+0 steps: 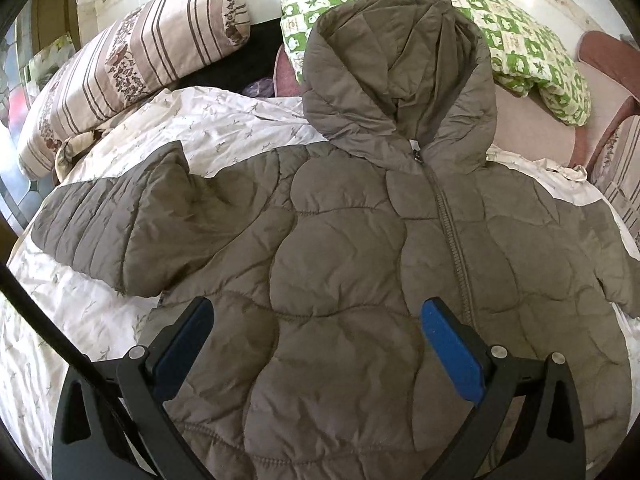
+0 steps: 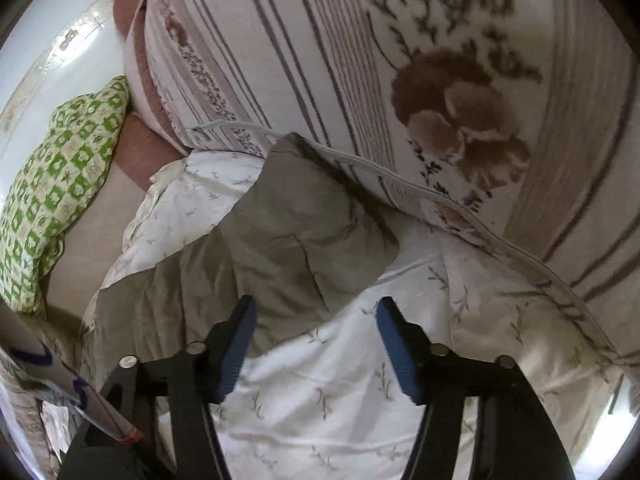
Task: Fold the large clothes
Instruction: 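Reach the right gripper to a sleeve cuff and grasp it, then lift the held sleeve and carry it across the jacket body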
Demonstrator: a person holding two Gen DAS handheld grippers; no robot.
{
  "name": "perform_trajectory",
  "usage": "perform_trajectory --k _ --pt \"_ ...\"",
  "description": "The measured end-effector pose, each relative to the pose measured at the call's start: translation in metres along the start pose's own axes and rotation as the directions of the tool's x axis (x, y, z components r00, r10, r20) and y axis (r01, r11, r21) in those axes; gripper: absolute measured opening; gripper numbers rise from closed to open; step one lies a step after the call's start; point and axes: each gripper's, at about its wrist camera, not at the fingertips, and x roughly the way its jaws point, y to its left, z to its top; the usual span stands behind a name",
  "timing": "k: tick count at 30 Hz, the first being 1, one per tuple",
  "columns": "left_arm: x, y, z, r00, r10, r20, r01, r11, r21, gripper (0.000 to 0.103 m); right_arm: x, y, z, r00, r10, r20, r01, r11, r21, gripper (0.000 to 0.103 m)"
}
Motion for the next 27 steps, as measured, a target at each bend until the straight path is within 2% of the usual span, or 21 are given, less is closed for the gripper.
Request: perform_trajectory --k 6,10,11,12,13,14,15,18,23,27 --pt "0.005 -0.005 -0.001 1.000 0.010 -0.005 -0.010 1.000 0.024 0.103 0.022 -0.012 0.008 0.998 -0.055 0.007 0.054 0.997 0.046 0.063" --pt "0.009 -0.006 -0.003 1.000 0.009 -0.011 -0.009 0.999 0.030 0.103 0.040 -0.023 0.013 0.998 -0.063 0.005 0.062 0.995 0.084 0.063" --pt "0.010 -0.006 -0.004 1.000 0.008 -0.015 -0.008 0.999 0.031 0.103 0.045 -0.024 0.015 0.999 -0.054 -0.001 0.054 0.995 0.084 0.050" --pt "0.011 -0.007 -0.004 1.000 0.009 -0.018 -0.009 0.999 0.033 0.103 0.049 -0.025 0.016 0.999 -0.046 -0.015 0.047 0.996 0.081 0.032" --pt "0.013 -0.008 -0.005 1.000 0.012 -0.020 -0.011 0.999 0.037 0.103 0.049 -0.025 0.016 0.999 -0.050 -0.014 0.050 0.996 0.075 0.030" --pt "0.014 -0.009 -0.005 1.000 0.014 -0.023 -0.013 0.999 0.041 0.103 0.044 -0.023 0.016 0.999 -0.044 0.010 0.043 0.997 0.069 0.022" --pt "0.015 -0.010 -0.005 1.000 0.016 -0.024 -0.015 0.999 0.045 0.103 0.034 -0.019 0.014 0.997 -0.049 0.052 0.046 0.997 0.062 0.019" --pt "0.014 -0.010 -0.005 1.000 0.017 -0.019 -0.016 0.999 0.047 0.103 0.001 -0.001 0.013 0.989 -0.043 0.140 0.043 0.999 0.001 0.017" --pt "0.007 -0.006 -0.003 1.000 0.012 -0.002 -0.011 0.999 0.031 0.103 -0.052 0.037 0.018 0.974 0.013 0.225 0.004 0.997 -0.076 0.015" --pt "0.000 0.000 -0.001 1.000 0.008 0.014 -0.008 1.000 0.013 0.103 -0.106 0.086 0.015 0.952 0.097 0.290 -0.052 0.986 -0.160 0.015"
